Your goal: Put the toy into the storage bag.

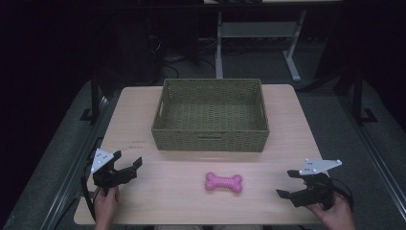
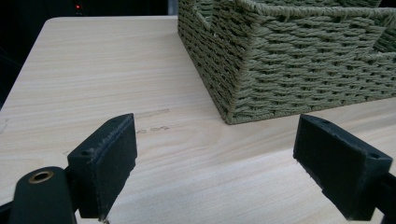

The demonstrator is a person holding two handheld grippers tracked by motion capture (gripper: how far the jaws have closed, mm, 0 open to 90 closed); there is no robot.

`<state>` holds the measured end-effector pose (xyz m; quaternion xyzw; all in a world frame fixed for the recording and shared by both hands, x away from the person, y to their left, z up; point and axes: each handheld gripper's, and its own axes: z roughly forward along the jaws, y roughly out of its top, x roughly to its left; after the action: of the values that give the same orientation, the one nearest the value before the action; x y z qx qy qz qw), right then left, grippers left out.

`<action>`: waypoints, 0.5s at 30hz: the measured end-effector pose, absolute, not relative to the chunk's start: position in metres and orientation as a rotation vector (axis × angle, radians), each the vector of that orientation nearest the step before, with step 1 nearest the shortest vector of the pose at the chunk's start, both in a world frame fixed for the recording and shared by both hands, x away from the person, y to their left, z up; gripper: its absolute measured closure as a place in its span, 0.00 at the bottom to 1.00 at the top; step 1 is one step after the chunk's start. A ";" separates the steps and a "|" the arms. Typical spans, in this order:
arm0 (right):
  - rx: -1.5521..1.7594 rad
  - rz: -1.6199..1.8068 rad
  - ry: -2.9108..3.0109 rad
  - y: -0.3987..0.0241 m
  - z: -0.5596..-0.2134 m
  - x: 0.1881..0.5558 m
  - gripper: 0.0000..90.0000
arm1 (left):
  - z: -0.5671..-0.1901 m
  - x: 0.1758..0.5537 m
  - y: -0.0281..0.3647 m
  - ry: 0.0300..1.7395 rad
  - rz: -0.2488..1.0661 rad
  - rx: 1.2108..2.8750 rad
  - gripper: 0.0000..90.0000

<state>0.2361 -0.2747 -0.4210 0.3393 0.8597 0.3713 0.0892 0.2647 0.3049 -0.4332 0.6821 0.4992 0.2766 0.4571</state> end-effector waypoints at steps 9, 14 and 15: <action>0.918 1.079 2.659 -0.253 -0.418 0.251 0.17 | -0.434 0.267 0.304 1.229 0.679 1.689 0.14; 0.866 1.050 2.723 -0.239 -0.415 0.260 0.17 | -0.434 0.268 0.303 1.225 0.680 1.689 0.14; 0.866 1.050 2.723 -0.239 -0.415 0.260 0.17 | -0.434 0.268 0.303 1.224 0.678 1.689 0.14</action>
<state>0.2600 -0.2394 -0.4149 0.2843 0.8934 0.3444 0.0488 0.2678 0.3035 -0.4335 0.6851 0.4966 0.2750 0.4565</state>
